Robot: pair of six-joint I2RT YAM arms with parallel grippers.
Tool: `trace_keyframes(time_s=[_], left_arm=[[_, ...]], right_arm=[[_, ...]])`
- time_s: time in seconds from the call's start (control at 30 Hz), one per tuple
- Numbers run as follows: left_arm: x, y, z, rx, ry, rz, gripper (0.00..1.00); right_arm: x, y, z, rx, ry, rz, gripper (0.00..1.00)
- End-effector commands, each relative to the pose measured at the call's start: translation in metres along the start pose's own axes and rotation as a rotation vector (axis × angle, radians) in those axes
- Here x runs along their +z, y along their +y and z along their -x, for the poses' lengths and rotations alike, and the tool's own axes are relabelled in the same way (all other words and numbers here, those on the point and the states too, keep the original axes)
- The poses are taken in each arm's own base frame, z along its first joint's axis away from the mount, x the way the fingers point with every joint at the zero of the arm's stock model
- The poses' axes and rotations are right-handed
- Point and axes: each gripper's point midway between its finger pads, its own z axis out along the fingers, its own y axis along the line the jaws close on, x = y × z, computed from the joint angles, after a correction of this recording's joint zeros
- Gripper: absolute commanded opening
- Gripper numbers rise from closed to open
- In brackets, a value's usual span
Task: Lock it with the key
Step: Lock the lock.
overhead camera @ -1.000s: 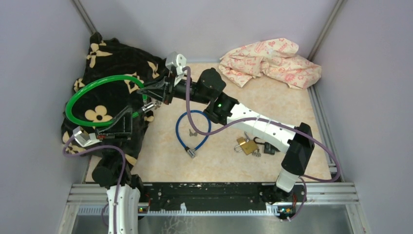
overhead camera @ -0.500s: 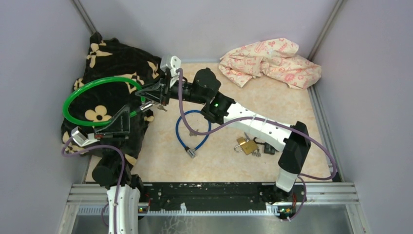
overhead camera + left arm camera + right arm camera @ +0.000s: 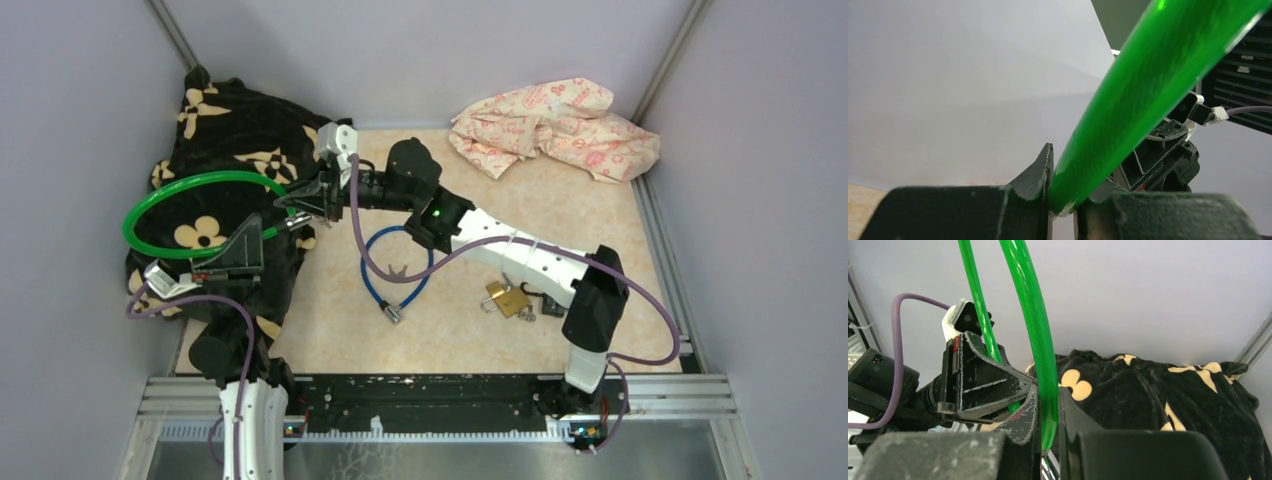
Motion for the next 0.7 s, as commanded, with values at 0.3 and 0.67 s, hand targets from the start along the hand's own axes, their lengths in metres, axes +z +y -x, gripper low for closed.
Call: trace_keyframes(time_s=[0.3,0.67], left_arm=[[0.002,-0.019,0.015,0.037,-0.069,-0.062,0.0],[0.001,-0.018,0.012,0.047,-0.054,-0.066,0.0]], right_arm=[[-0.027,0.005,0.002,0.066,0.079,0.071,0.98],[-0.059,-0.019,0.015,0.488,0.149,0.112,0.92]])
